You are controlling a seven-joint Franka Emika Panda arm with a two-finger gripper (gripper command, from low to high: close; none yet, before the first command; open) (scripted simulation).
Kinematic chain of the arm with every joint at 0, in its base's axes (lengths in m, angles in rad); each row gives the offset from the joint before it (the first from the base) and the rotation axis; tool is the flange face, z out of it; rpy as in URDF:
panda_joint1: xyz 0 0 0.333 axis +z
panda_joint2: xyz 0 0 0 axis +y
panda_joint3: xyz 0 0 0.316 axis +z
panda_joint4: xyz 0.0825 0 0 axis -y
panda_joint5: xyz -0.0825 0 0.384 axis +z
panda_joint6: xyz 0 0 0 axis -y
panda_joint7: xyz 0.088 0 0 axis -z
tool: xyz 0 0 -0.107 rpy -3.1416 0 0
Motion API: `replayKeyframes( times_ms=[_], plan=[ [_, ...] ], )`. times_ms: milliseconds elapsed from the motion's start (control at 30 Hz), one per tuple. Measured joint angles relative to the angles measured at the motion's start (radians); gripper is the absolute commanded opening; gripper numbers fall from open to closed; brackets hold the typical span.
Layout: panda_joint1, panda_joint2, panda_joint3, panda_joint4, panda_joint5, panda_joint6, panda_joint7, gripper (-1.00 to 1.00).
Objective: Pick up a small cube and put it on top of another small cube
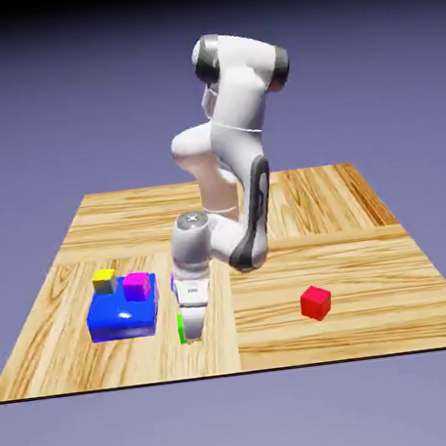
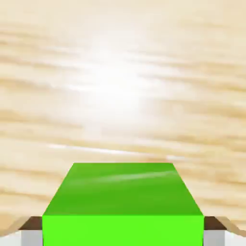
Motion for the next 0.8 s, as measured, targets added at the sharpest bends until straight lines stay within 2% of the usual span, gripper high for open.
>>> replayKeyframes(
  times_ms=[533, 800],
  plan=[
    [0.579, 0.133, -0.554, -0.024, 0.210, -0.328, -0.116, -1.00],
    [0.323, -0.024, -0.399, -0.022, -0.018, -0.393, 0.227, -1.00]
  ],
)
